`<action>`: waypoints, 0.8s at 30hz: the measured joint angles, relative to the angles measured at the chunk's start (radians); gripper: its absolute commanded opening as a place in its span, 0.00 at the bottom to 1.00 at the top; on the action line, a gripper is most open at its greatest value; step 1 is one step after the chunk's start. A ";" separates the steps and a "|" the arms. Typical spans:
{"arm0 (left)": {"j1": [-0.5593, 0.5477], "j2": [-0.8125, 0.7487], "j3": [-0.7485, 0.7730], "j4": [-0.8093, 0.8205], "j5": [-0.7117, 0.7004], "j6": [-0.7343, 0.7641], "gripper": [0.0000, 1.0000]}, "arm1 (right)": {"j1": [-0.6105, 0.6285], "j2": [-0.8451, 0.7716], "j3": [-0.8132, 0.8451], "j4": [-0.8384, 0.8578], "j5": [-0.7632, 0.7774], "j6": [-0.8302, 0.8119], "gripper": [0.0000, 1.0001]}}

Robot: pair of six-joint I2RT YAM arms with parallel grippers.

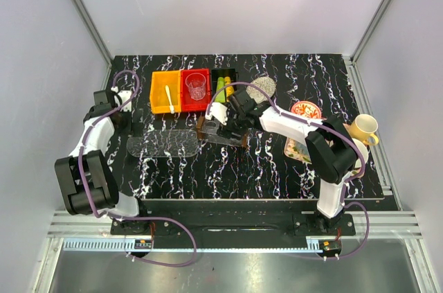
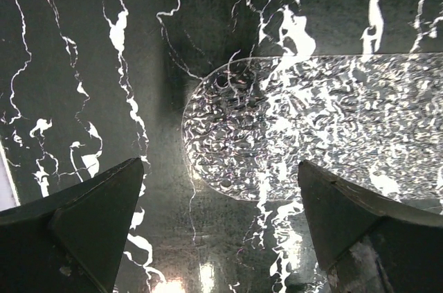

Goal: Prepare toiletry sets of a toothbrush and toothpaste on the tray

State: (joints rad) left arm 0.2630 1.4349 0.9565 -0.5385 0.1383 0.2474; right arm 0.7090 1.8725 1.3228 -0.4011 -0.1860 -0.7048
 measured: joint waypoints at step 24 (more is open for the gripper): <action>0.046 0.183 0.006 -0.006 0.071 0.063 0.98 | 0.000 -0.030 -0.067 0.076 -0.018 0.014 0.00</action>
State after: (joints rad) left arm 0.3088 1.6176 0.9630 -0.5442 0.2089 0.3107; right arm 0.7094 1.8427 1.2560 -0.3252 -0.2039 -0.6910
